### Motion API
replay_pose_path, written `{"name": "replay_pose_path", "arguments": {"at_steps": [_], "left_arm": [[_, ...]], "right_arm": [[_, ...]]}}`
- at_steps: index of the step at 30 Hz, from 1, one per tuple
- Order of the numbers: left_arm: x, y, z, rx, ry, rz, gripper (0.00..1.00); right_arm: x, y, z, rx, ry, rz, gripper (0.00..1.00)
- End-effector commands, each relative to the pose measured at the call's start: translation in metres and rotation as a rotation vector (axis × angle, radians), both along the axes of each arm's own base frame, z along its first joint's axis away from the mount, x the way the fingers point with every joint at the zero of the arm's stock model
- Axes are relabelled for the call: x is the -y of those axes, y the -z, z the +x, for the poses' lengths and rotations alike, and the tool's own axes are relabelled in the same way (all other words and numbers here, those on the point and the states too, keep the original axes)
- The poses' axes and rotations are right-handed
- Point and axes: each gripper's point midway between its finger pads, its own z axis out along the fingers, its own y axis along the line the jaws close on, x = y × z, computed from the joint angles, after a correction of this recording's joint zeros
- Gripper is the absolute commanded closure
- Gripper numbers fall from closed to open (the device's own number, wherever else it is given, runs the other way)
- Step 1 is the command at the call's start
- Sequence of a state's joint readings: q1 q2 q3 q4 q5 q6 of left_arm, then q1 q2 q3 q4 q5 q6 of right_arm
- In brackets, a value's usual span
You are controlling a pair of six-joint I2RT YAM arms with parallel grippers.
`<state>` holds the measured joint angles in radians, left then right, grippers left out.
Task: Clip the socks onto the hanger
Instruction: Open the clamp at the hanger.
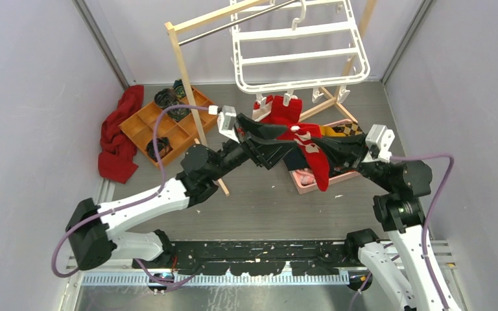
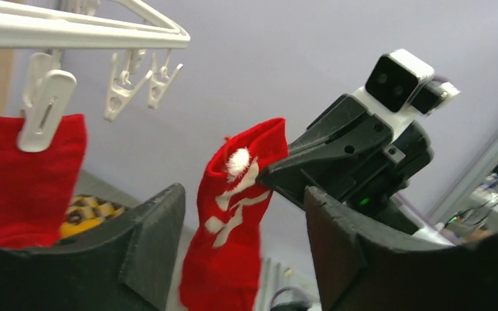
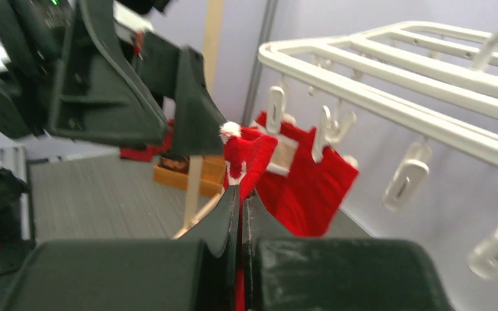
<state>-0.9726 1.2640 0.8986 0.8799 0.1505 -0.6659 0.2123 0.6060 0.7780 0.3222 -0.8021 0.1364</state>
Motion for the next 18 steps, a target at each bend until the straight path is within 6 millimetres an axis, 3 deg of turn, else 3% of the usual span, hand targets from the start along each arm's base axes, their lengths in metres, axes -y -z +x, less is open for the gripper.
{"name": "replay_pose_path", "arguments": {"at_steps": [1, 8, 18], "left_arm": [[-0.016, 0.008, 0.001, 0.192, -0.121, 0.215, 0.28], [-0.001, 0.019, 0.004, 0.462, -0.134, 0.397, 0.26], [0.036, 0.002, 0.040, 0.622, -0.222, 0.394, 0.25]], "right_arm": [[0.026, 0.022, 0.008, 0.021, 0.208, -0.146, 0.99], [0.046, 0.041, 0.013, -0.010, 0.338, -0.189, 0.99], [0.059, 0.052, 0.022, -0.032, 0.427, -0.192, 0.99]]}}
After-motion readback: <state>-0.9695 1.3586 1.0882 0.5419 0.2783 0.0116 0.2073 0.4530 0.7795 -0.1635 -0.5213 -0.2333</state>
